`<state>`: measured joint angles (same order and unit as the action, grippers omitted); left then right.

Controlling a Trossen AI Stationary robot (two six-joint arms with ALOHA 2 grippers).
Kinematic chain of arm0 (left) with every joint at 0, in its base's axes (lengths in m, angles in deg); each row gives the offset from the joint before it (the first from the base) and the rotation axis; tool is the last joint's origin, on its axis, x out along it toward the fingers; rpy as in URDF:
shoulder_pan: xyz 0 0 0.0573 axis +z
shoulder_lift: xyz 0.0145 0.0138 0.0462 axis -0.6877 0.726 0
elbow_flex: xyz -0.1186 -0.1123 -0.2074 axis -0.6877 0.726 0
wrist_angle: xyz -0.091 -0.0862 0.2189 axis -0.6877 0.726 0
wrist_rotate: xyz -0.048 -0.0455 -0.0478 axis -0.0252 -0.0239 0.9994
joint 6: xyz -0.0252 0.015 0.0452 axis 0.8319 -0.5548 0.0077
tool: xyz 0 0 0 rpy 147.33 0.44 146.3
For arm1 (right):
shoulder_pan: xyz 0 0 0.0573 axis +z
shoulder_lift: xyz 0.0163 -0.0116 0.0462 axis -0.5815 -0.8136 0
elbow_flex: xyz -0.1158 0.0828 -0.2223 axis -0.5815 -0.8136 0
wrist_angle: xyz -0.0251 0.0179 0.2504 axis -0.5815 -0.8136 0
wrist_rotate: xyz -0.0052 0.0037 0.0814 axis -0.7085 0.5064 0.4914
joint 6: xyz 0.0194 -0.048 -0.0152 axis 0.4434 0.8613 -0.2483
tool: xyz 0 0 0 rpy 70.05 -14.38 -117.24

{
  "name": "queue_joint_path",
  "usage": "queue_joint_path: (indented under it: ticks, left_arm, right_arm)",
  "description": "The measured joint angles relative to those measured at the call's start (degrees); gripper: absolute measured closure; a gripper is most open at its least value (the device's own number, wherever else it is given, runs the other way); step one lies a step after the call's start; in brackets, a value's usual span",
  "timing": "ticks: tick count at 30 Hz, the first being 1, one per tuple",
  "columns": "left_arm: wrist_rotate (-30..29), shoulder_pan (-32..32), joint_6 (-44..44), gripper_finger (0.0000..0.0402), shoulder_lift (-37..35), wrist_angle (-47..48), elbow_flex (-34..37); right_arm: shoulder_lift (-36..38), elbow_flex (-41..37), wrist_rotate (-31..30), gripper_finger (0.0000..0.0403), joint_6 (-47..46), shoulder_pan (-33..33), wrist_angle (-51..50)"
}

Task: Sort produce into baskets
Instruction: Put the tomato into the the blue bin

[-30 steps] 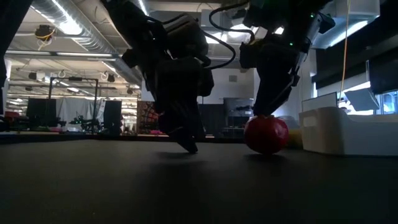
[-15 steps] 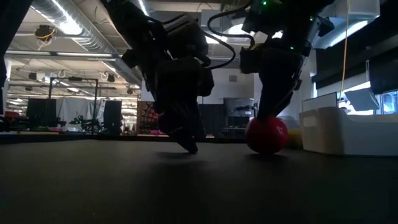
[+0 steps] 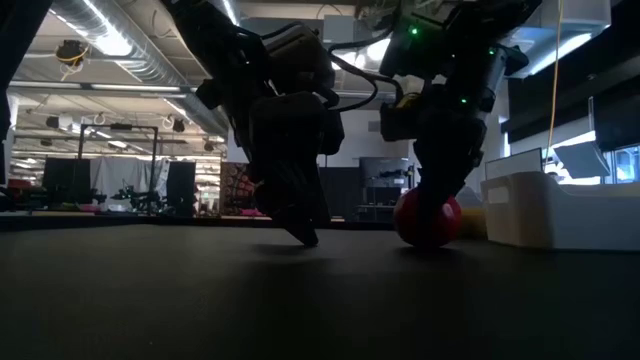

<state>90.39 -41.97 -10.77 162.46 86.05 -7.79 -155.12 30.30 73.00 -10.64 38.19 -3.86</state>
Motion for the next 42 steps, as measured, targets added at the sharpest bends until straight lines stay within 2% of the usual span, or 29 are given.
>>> queue_joint_path:
  ticks: [3, 9, 14, 23, 29, 35, 42]
  left_arm:
    - [-0.01, 0.00, 1.34, 0.0084, 0.00, 0.02, -0.02]
    - [0.24, 0.11, 0.79, 0.0084, 0.00, 0.07, -0.02]
    - [0.24, 0.11, 0.14, 0.0084, 0.00, 0.02, -0.02]
    - [0.20, 0.00, -0.59, 0.0084, 0.02, 0.02, -0.02]
    - [0.21, 0.00, -1.07, 0.0084, 0.02, -0.06, -0.02]
    - [0.22, 0.00, -0.98, 0.0084, 0.04, -0.39, -0.02]
    - [0.22, 0.00, -0.83, 0.0084, 0.04, -0.59, -0.02]
  right_arm:
    - [0.65, -0.10, 0.06, 0.0104, 0.18, 0.00, -0.57]
    - [3.42, 0.76, -0.01, 0.0101, 0.13, 1.17, -4.16]
    - [5.95, 3.26, 1.13, 0.0102, -0.54, 4.64, -12.56]
    - [10.70, 4.99, 2.12, 0.0101, -8.10, 14.86, -22.47]
    - [16.27, 5.03, 3.41, 0.0104, -15.69, 24.74, -24.57]
    - [20.90, 5.03, -1.21, 0.0096, -26.61, 34.68, -24.73]
    - [20.68, 5.07, -10.22, 0.0094, -37.94, 44.39, -26.87]
